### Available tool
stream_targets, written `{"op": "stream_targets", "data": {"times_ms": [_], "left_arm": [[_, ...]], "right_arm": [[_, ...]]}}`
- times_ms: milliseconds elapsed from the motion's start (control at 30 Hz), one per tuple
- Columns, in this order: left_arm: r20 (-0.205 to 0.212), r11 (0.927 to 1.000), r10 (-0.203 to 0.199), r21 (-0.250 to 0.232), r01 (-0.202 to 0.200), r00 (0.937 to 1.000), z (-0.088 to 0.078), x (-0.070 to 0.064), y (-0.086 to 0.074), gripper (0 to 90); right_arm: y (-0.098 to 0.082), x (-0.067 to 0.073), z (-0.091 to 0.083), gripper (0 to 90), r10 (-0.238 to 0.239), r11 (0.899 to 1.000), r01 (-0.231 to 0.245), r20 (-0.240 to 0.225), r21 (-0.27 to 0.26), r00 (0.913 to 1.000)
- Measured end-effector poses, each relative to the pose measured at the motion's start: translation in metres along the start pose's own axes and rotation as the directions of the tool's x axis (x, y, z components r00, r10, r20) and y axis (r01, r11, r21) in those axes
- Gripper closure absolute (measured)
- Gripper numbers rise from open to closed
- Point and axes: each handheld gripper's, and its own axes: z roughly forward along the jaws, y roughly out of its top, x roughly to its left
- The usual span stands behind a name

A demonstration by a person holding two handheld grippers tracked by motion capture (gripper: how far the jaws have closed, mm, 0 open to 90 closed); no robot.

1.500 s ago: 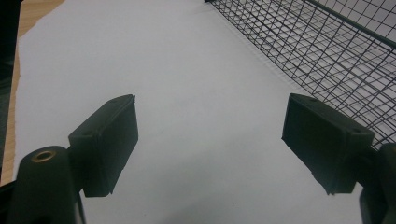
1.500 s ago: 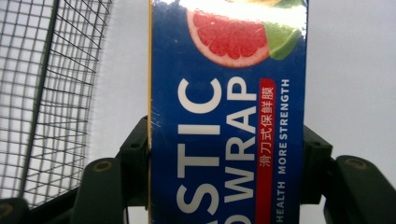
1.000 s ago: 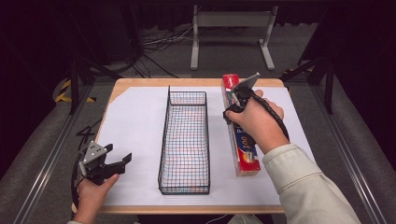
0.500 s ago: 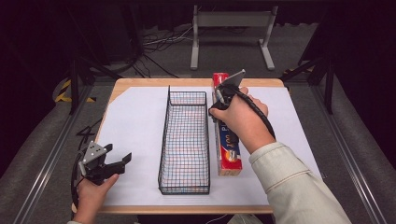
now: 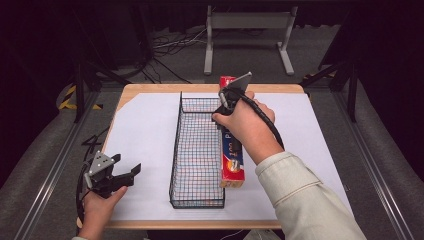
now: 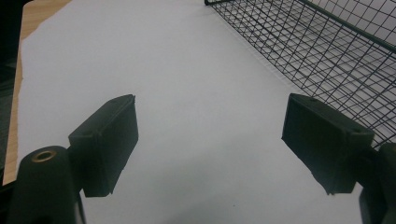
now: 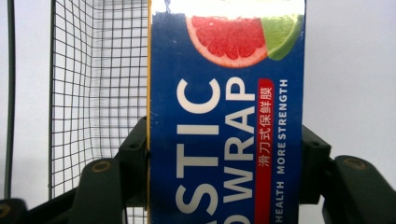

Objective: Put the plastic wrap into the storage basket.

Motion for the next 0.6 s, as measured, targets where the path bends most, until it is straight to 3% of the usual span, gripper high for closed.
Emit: {"op": "stream_targets", "data": {"times_ms": [600], "left_arm": [[0.001,1.0000,-0.003,0.000,0.003,1.0000,0.000,0.001,-0.001,19.0]], "right_arm": [[0.003,0.030,0.004,39.4,-0.010,1.000,0.010,-0.002,0.012,0.9999]]}}
